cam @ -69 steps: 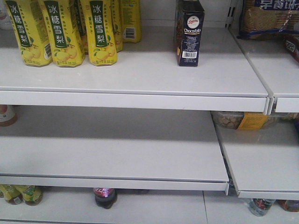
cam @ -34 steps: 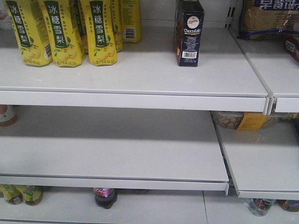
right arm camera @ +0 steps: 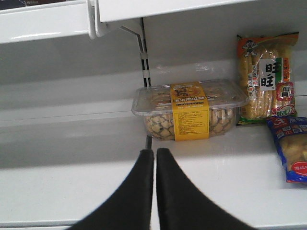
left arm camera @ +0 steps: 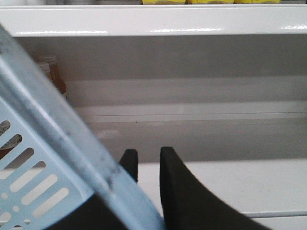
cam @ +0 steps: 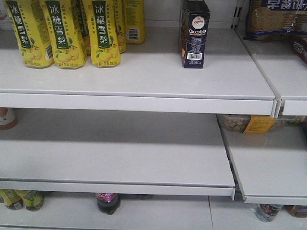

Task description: Left arm holds basket, right arm returns cookies

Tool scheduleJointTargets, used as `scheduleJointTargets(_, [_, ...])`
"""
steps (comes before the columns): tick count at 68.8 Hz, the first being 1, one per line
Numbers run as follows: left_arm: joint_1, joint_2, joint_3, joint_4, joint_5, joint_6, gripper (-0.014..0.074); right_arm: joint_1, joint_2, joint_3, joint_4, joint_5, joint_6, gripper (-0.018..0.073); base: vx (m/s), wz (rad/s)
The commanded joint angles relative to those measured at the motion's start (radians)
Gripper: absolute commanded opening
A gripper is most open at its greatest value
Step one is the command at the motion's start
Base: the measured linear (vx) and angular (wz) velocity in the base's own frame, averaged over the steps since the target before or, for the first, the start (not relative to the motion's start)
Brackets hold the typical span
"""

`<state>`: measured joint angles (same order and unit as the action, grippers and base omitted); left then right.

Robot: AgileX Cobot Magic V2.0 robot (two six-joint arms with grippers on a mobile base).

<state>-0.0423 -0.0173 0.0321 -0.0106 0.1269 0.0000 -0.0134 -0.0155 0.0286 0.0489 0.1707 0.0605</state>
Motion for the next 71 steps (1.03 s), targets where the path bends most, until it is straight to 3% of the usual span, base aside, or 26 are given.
scheduleJointTargets(1, [-0.002,-0.008,-0.027,0.011,-0.091,0.014,-0.0006,0.001,-0.006,0.003,0.001,-0.071,-0.006,-0.0006,0.00,0.00])
scheduleJointTargets(71, [-0.002,-0.008,-0.027,0.011,-0.091,0.014,-0.0006,0.001,-0.006,0.003,0.001,-0.071,-0.006,-0.0006,0.00,0.00])
